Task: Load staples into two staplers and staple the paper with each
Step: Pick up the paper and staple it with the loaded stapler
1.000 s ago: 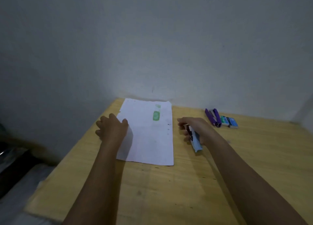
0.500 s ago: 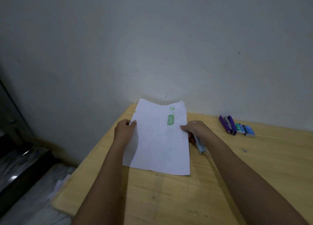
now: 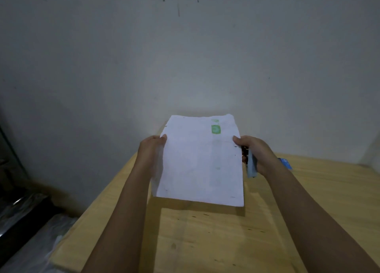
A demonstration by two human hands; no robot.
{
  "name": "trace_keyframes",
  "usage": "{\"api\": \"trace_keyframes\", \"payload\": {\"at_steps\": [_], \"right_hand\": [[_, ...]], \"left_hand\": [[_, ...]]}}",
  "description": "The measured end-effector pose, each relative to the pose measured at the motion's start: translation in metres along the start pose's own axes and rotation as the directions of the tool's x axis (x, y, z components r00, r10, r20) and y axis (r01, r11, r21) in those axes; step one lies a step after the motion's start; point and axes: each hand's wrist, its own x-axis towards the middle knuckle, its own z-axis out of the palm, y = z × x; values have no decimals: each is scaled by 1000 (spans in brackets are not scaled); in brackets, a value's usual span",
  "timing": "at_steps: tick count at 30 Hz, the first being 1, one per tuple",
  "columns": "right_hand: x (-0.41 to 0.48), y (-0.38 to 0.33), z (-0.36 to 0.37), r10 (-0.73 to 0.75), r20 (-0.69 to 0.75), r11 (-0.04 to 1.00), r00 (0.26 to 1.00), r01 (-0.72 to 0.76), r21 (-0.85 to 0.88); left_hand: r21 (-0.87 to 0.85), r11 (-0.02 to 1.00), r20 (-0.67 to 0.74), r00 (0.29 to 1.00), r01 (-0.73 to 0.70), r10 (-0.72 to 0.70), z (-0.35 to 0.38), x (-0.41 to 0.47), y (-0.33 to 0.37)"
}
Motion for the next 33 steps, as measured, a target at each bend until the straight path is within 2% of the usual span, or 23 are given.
{"api": "trace_keyframes", "payload": {"at_steps": [5, 9, 15, 20, 22, 25, 27, 33], "right_hand": [[-14, -9, -13, -229, -111, 973, 967, 228, -24], [-18, -10, -15, -263, -189, 963, 946, 270, 10], [-21, -9, -21, -310, -241, 919, 920, 354, 171], [-22, -8, -26, -355, -210, 883, 911, 400, 245], [-24, -9, -27, -362, -213, 884, 907, 407, 231], [-24, -9, -29, -443, -279, 876, 852, 478, 70], [-23, -9, -28, -462, -287, 869, 839, 493, 41], [-25, -5, -26, -439, -237, 882, 867, 466, 68]], "left_hand": [[30, 990, 53, 989, -137, 135, 18, -9, 10], [-13, 967, 81, 964, -254, 254, 23, -15, 14], [-154, 894, -7, 905, -421, 425, 33, -28, 22], [-309, 863, 40, 901, -399, 431, 40, -31, 23], [-281, 877, 36, 909, -389, 415, 39, -30, 23], [-210, 906, 16, 925, -368, 379, 39, -31, 22], [-198, 914, 27, 930, -354, 366, 38, -32, 22], [-124, 919, 54, 922, -374, 383, 36, -31, 15]]}}
